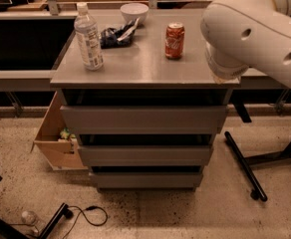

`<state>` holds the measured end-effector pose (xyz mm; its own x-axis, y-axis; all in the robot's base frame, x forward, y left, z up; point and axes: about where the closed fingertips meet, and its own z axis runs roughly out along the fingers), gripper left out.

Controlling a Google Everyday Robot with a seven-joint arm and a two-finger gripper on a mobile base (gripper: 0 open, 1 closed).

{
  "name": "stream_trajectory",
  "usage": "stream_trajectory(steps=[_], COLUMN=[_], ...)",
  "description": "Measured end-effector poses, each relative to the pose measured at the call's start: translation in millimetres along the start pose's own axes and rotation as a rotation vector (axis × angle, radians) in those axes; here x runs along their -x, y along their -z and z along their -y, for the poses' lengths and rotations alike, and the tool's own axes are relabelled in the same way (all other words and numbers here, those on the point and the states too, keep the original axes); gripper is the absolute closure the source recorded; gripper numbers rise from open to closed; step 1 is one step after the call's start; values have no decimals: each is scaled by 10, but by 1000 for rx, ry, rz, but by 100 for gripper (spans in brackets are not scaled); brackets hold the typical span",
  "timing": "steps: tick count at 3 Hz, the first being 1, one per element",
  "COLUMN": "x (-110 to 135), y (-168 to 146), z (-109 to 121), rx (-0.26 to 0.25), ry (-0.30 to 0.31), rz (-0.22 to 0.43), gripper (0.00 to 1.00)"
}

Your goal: Close top drawer

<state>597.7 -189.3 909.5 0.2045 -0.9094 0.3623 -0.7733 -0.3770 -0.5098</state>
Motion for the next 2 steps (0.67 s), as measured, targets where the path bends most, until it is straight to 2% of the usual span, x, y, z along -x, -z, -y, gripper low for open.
stream_trajectory(steps=[1, 2], x=[-494, -495], y=[470, 480], z=[-913, -1003], rx=[214, 254], ry=[-129, -124], rz=[-97, -105], gripper=[97, 75])
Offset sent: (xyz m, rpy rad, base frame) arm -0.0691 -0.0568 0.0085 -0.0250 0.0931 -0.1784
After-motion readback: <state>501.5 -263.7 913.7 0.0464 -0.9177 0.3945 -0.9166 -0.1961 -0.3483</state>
